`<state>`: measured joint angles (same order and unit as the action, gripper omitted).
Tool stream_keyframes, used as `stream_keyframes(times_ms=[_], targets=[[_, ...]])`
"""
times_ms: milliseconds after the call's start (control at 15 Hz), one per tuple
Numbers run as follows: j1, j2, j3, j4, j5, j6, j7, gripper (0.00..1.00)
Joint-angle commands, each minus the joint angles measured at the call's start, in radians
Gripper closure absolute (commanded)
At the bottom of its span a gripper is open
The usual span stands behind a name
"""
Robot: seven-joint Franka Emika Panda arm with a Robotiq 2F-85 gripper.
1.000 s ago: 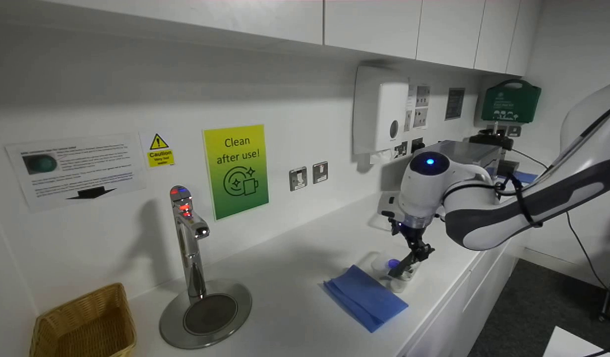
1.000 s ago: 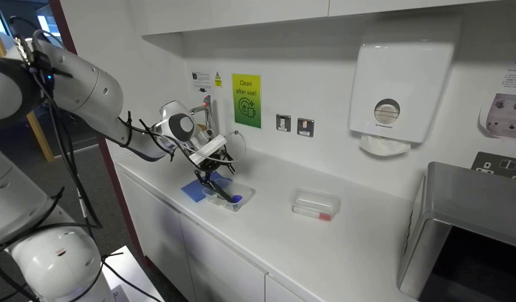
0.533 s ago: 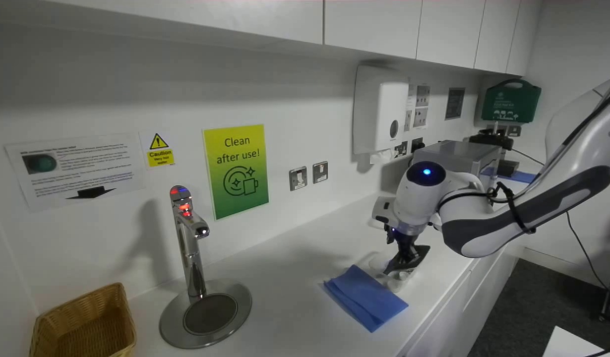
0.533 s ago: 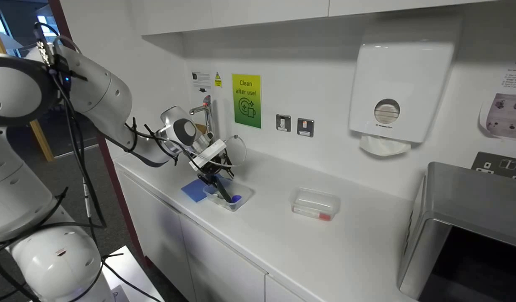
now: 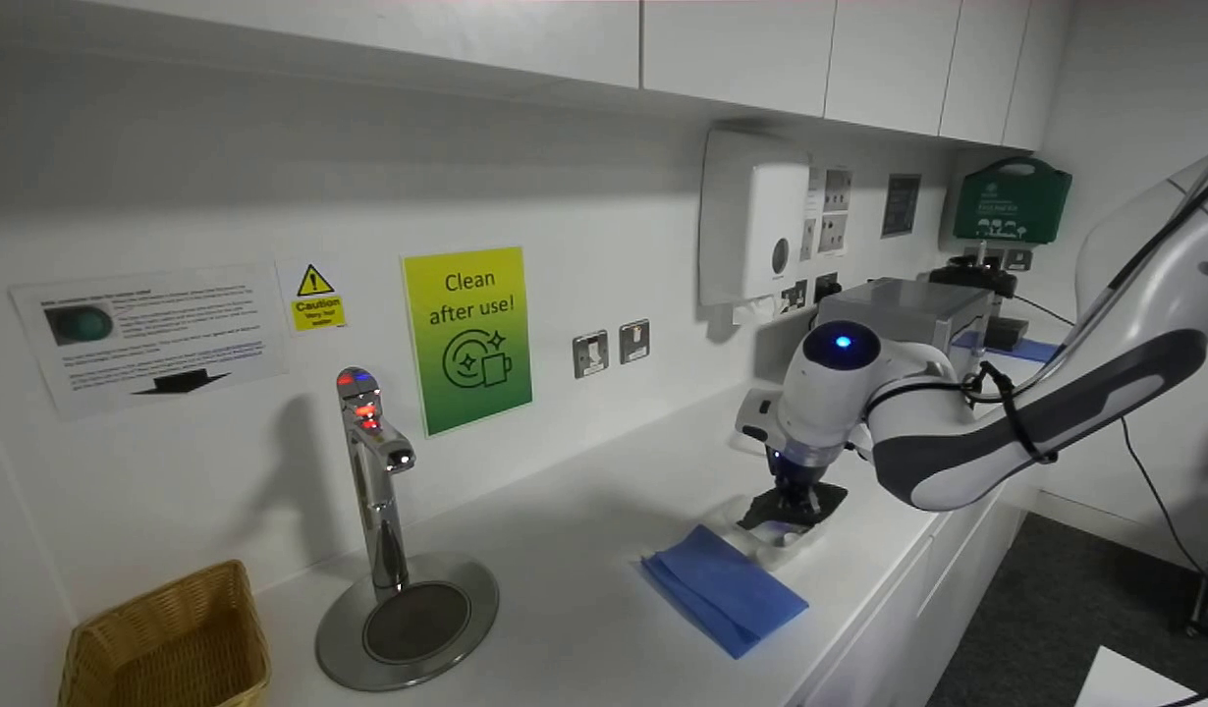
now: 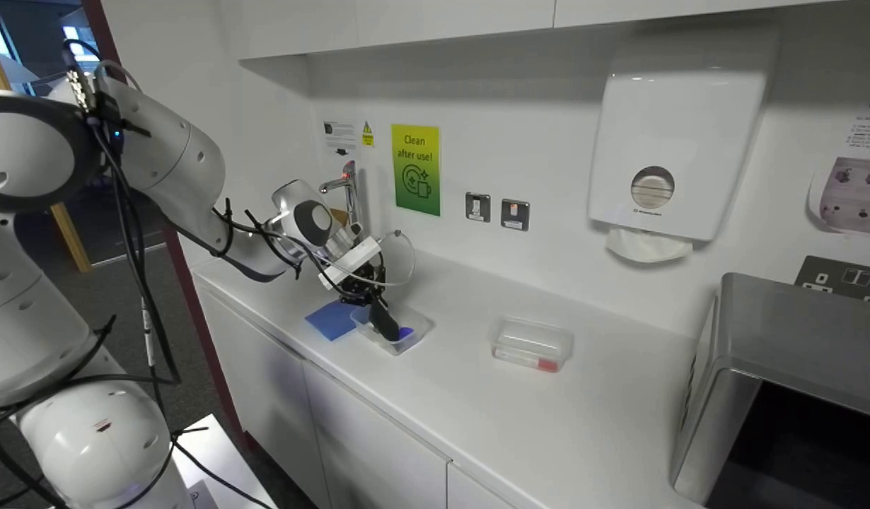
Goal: Remove the black object from the clear bowl and put it on the countertop
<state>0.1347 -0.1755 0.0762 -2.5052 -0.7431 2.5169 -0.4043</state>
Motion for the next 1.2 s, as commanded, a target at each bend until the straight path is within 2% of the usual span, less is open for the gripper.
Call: stream_keyframes(times_ms=[0, 200, 533, 733, 800, 1133], targets=[[-0.017, -0.043, 0.002, 0.001, -0.008, 0.014, 0.015, 1.0], [-0.013, -0.087, -0.005, 0.0, 0.029, 0.006, -0.008, 0.99], [-0.021, -0.133, -0.01, 0.032, 0.017, -0.023, -0.008, 0.99], [-0.062, -0.108, 0.004, 0.095, -0.114, -0.055, 0.011, 0.99], [-0.083, -0.088, 0.008, 0.128, -0.189, -0.073, 0.027, 0.99], [-0.135, 0.047, -0.015, 0.295, -0.47, -0.184, 0.115, 0.99]])
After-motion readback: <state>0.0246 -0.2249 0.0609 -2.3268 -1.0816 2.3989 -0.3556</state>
